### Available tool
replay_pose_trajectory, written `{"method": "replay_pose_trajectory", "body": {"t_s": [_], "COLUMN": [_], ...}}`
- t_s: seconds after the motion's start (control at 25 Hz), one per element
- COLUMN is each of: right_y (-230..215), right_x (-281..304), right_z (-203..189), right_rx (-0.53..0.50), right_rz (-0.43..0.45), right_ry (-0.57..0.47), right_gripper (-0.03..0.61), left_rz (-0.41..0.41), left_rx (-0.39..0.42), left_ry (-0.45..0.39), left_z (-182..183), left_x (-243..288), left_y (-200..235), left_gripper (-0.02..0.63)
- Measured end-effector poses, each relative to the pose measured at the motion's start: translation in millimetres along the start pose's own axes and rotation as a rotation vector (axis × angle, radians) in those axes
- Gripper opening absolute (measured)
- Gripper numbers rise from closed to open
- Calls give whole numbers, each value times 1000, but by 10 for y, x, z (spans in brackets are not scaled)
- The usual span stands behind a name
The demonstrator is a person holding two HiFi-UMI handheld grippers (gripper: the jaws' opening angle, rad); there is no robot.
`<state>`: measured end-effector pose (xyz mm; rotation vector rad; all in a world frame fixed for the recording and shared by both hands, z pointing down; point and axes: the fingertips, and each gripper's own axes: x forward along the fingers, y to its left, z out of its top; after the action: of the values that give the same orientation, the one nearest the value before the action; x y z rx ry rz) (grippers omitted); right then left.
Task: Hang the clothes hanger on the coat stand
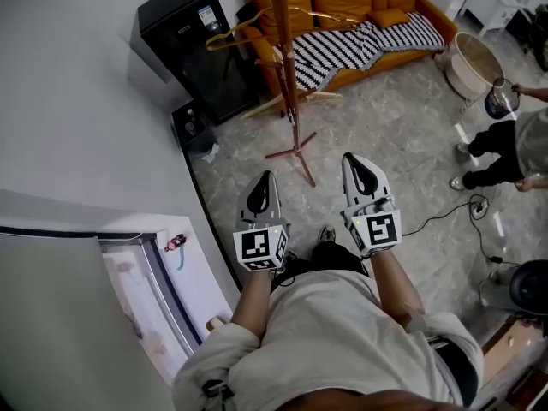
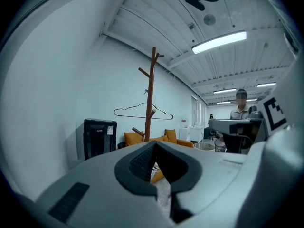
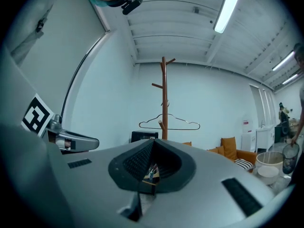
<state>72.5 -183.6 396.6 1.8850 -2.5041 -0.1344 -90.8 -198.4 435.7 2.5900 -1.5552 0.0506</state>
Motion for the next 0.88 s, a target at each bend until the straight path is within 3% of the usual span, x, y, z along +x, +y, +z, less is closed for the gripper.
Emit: {"method": "replay_pose_trajectory", "body": {"t_s": [0.4, 0.88], "right_y": [228, 278], "right_x": [-179, -214], "right_z": [273, 264], "right_rx": [-47, -51], "right_rz": [-32, -42], "right_ry": [-38, -27], "right_gripper": [5, 5], "left_rz": [-31, -47], "left_rx": [14, 19], "left_ry": [-46, -48], "left_z": [204, 216], "left_x": [-236, -255], "left_y": [41, 39], "left_gripper": [11, 11]}}
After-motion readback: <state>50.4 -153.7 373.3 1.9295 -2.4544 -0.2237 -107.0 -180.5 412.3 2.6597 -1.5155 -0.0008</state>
